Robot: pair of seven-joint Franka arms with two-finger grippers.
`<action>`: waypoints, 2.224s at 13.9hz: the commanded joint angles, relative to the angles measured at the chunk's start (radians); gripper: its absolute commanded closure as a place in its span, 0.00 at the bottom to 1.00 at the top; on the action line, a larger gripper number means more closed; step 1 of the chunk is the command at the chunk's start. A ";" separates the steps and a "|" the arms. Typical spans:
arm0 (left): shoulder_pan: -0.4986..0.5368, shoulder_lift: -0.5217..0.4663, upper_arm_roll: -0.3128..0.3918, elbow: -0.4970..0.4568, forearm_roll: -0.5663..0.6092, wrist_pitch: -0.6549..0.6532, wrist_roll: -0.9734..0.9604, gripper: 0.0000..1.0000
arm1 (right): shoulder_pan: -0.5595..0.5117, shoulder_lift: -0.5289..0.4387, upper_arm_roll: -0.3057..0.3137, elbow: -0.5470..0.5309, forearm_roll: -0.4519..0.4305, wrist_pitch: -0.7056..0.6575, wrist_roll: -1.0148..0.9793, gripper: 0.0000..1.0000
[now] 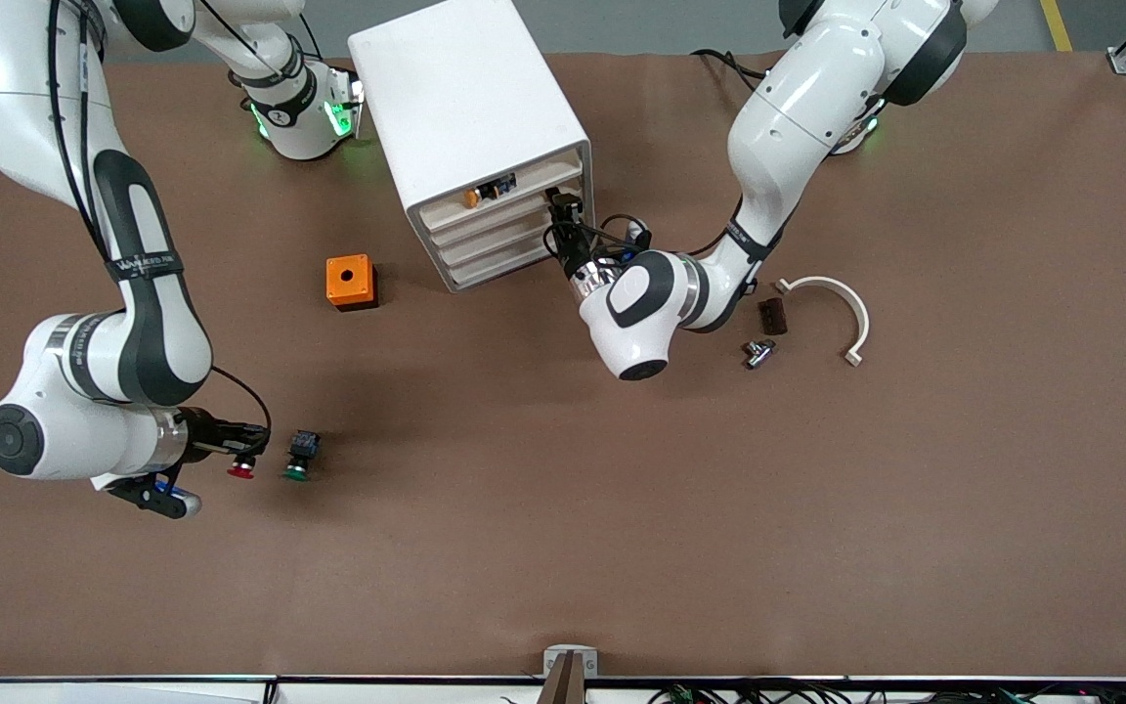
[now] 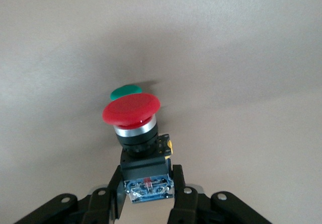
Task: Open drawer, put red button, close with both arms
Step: 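Pull the drawer open with the left gripper while the right gripper carries the button, then lower the red button into the open drawer and open the right gripper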
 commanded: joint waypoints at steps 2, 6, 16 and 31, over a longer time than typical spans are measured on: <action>0.003 0.003 0.005 0.018 -0.031 -0.011 0.003 0.88 | 0.020 -0.073 0.003 -0.007 0.007 -0.075 0.088 0.97; 0.054 0.002 0.008 0.018 -0.033 0.008 0.001 0.88 | 0.059 -0.135 0.003 -0.007 0.010 -0.186 0.201 0.97; 0.219 0.000 0.008 0.026 -0.059 0.032 -0.034 0.85 | 0.238 -0.248 0.005 -0.021 0.054 -0.344 0.666 0.97; 0.269 -0.026 -0.001 0.090 -0.045 0.024 0.502 0.01 | 0.623 -0.253 0.003 -0.142 0.151 -0.056 1.355 0.97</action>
